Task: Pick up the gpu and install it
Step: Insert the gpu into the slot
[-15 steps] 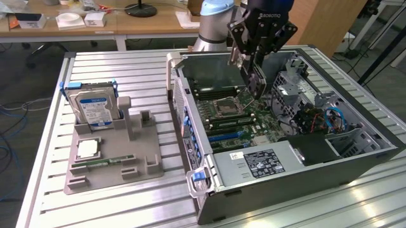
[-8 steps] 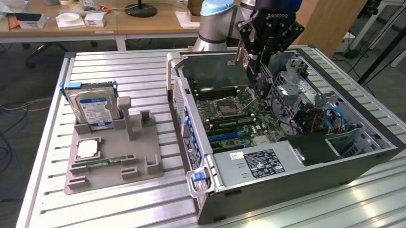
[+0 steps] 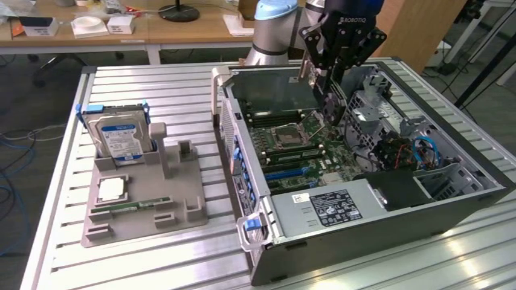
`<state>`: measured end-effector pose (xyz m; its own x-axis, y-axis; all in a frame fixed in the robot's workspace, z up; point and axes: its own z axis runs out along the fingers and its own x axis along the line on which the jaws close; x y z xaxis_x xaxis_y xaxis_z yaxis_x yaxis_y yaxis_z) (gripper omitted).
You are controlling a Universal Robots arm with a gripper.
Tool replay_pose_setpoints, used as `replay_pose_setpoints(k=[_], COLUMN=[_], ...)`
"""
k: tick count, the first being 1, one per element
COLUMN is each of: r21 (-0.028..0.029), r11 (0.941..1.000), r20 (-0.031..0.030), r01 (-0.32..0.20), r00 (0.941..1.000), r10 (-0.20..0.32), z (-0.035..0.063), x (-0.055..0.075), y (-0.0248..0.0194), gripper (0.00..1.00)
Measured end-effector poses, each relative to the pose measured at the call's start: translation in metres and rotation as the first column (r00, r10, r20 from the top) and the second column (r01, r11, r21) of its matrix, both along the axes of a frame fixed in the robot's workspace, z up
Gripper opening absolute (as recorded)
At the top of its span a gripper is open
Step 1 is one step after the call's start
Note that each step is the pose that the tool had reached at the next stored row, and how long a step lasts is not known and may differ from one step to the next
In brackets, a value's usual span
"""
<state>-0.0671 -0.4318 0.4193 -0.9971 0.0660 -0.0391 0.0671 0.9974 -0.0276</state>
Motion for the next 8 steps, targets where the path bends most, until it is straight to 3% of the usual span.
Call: replay_pose_setpoints(k=[8], r21=[0.0], r11=[1.0], r20=[0.0], r01=[0.0], r00=[1.0], r10=[0.0], z=[0.0], x=[0.0], y=[0.0], gripper=[0.26])
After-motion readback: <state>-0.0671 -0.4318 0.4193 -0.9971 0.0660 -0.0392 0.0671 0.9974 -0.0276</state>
